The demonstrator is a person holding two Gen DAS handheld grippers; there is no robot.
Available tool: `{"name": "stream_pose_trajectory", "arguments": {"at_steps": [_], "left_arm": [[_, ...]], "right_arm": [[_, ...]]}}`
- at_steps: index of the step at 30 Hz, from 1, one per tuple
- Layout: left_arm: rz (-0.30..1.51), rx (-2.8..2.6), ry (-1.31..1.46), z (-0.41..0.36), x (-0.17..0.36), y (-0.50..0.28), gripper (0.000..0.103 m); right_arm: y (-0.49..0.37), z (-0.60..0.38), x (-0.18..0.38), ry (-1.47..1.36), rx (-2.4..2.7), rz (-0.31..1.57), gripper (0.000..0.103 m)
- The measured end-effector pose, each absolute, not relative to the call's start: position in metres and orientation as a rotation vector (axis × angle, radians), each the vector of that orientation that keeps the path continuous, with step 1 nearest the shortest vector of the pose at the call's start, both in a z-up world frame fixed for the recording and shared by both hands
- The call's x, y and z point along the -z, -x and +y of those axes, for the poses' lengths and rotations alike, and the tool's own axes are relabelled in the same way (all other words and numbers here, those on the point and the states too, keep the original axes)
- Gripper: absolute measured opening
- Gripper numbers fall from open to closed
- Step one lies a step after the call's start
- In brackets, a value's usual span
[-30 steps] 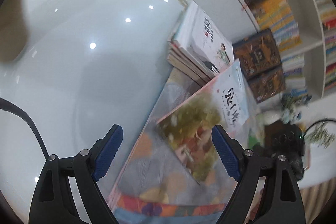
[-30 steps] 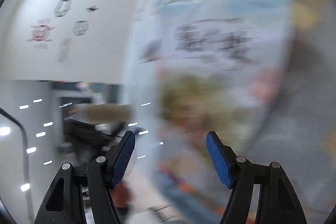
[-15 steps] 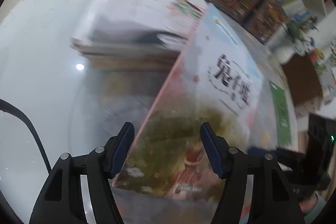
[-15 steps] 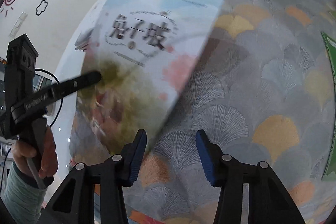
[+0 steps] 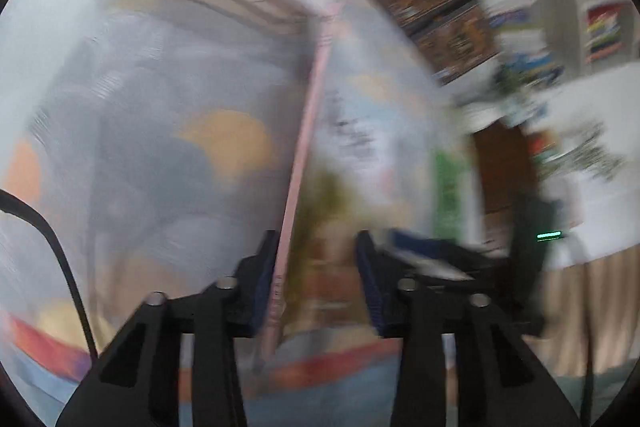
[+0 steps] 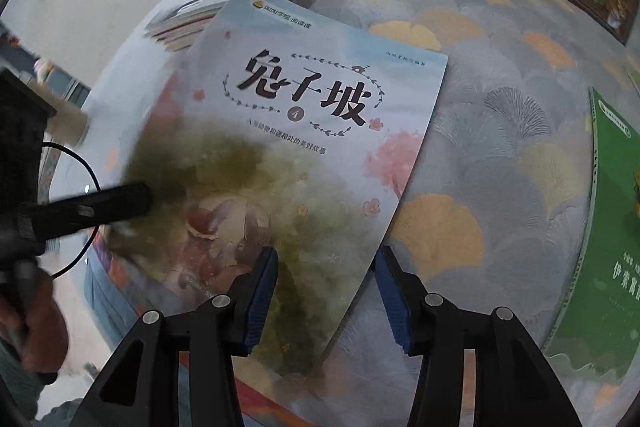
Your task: Organize books
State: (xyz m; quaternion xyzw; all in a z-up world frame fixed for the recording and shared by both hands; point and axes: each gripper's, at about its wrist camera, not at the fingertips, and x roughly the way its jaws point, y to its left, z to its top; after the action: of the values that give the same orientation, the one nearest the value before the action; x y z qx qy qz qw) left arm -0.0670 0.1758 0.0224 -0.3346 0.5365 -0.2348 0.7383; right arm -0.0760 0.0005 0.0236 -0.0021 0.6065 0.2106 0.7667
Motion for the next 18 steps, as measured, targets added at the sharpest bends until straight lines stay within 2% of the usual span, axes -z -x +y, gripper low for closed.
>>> {"name": "stream_pose_trajectory", "arguments": {"at_steps": [2,4,5,8,14,18], "left_arm": [[1.121,0.509,0.795,0.165,-0.037,0.077,0.023],[1.112,0.429,0.701,0.153,-0.043,0.081,0.011],[1.123,0.383,0.645,0.146,-0.043,0.083,0.009],[1.184,0.319,0.654,0.135,-0.030,0.092,0.008],[1.168,0.264,0.704,0.122,-0.035,0.098,0.008],[1.125,0.289,0.897,0.131,-0.034,0.106,0.008]], "right_arm": [[0.074,-0.005,-0.022,-0.056,-0.487,1.322,0.050],[0.070,-0.015,-0.018,-0.131,-0.516,1.331,0.050],[0.069,-0.021,-0.018,-0.153,-0.528,1.334,0.050],[0.066,-0.033,-0.016,-0.206,-0.556,1.350,0.050],[0.073,-0.069,-0.010,-0.329,-0.653,1.427,0.051],[0.078,-0.100,0.002,-0.518,-0.708,1.514,0.054]]}}
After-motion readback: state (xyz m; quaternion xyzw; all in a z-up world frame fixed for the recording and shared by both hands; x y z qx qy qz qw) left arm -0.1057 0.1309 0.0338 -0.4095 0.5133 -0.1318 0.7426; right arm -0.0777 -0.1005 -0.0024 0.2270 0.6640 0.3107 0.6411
